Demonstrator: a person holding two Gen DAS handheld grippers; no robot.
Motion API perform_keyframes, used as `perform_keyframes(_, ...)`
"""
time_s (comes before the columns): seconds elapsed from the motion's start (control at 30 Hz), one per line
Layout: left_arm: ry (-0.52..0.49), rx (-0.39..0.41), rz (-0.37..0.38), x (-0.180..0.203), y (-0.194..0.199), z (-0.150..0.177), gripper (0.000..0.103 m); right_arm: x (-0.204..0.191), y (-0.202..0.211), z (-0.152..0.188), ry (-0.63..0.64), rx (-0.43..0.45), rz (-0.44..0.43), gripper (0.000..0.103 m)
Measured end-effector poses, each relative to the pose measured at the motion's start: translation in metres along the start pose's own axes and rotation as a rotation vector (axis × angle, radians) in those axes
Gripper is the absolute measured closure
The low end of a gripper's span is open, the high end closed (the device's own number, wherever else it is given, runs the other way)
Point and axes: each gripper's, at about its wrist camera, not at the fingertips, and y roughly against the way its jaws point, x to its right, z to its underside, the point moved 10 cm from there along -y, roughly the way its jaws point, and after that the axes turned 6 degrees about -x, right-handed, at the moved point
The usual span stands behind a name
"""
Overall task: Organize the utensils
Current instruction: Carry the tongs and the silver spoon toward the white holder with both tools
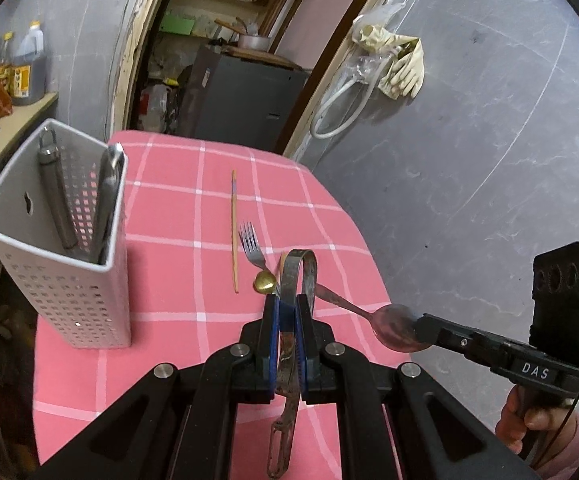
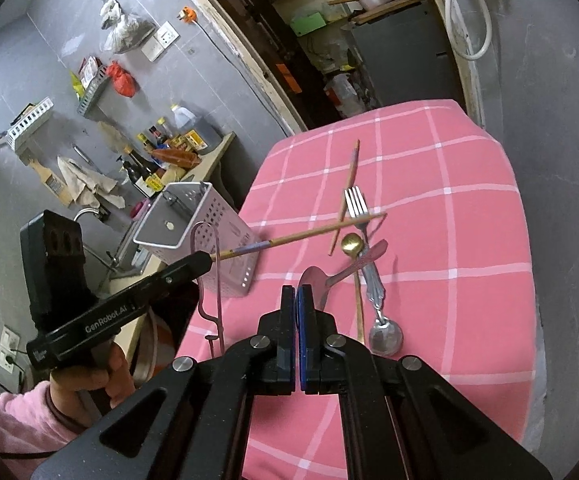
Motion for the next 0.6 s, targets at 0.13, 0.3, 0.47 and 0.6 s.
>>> perform_keyframes(0.13,-0.02,0.04,0.001,0.003,0.014,-0.007,0.095,-0.014,0.003,-0.004,0.026,0.009,-0.002,0.101)
perform_keyframes(0.3,-0.034,0.064,0.002,0.002,0.024,-0.012,0.095,-0.027,0.008,-0.009,0.044,0.015,-0.01,0.101)
perform_keyframes(0.47,-0.025,0.077,0.012,-0.001,0.033,-0.013,0.095,-0.033,0.008,-0.007,0.048,0.008,-0.01,0.101)
perform_keyframes(0.6,-0.022,0.089,0.015,-0.004,0.039,-0.013,0.095,-0.033,0.008,-0.005,0.046,0.003,-0.009,0.101)
